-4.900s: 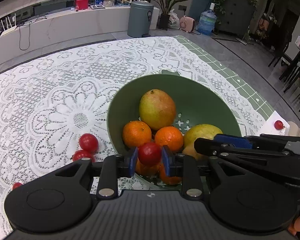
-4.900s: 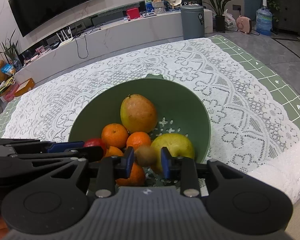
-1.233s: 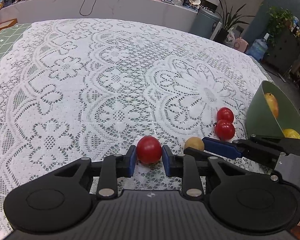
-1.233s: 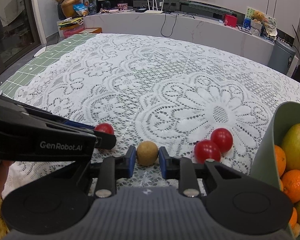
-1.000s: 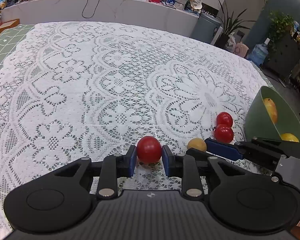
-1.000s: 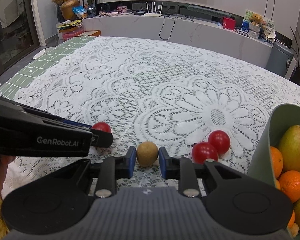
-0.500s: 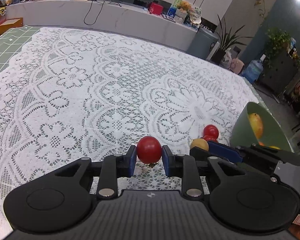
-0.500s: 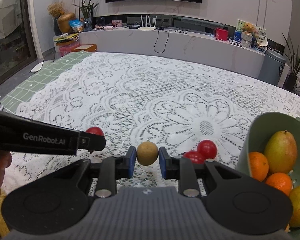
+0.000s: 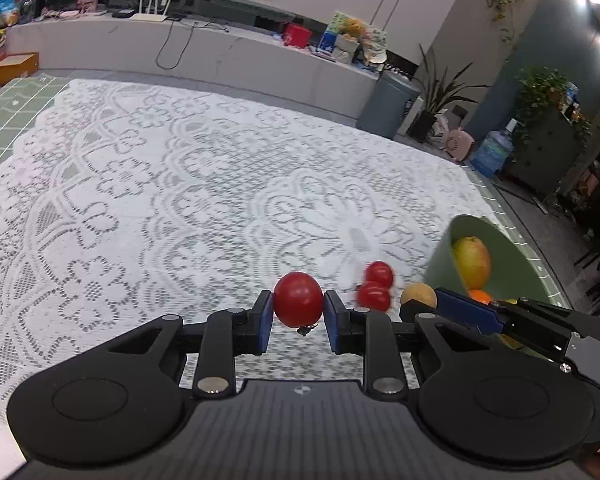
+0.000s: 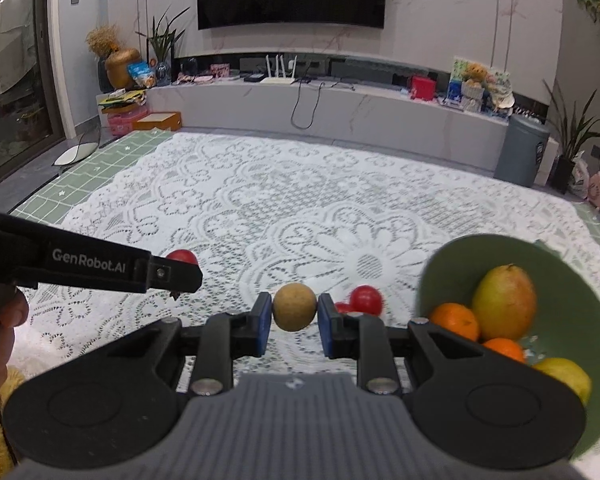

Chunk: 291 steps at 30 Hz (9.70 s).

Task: Organize fruits
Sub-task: 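Carry the kiwi in the right tool to the colander while the left tool carries the tomato, then open the right tool over the colander while the left tool releases the tomato, then move both open tools back to the two remaining red tomatoes, then grasp a red tomato with the right tool while the left tool grasps the other tomato, then carry the tomato in the right tool to the colander while the left tool carries its tomato, then lower both tomatoes into the colander and open both tools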

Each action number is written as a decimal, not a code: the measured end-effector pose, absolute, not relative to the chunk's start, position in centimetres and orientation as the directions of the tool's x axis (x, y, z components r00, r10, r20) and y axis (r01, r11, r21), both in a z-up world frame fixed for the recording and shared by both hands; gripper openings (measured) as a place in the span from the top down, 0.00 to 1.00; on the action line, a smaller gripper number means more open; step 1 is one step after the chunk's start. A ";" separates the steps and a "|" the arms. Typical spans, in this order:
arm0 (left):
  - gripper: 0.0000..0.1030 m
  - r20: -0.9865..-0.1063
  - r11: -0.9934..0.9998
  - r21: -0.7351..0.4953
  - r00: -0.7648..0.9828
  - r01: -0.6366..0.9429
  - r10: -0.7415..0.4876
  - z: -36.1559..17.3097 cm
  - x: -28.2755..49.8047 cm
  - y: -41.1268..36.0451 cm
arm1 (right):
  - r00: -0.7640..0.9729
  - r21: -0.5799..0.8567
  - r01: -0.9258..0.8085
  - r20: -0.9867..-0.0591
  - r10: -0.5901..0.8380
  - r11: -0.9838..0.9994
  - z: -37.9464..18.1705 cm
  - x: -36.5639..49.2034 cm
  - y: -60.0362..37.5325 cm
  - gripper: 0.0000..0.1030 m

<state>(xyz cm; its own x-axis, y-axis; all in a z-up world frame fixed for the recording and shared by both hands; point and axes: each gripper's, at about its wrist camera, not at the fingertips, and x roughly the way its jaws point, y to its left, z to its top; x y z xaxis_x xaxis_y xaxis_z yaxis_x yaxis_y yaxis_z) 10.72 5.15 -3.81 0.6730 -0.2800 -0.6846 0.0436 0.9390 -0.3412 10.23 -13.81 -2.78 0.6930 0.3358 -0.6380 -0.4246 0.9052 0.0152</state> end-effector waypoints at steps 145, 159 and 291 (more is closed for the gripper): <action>0.48 -0.690 0.940 -0.211 0.641 0.267 -0.337 -5.6 11.5 3.4 | 0.718 -0.219 -0.502 -0.645 0.262 0.837 -2.6 8.6 -14.5 0.76; 0.49 -0.709 0.958 -0.209 0.644 0.198 -0.287 -6.9 12.6 3.6 | 0.697 -0.291 -0.486 -0.698 0.165 0.824 -5.1 11.1 -11.5 0.76; 0.66 -0.612 0.855 -0.146 0.634 0.497 -0.473 -1.2 17.2 -9.3 | 0.701 0.394 0.219 -0.700 0.137 0.893 -3.2 17.2 -32.4 0.52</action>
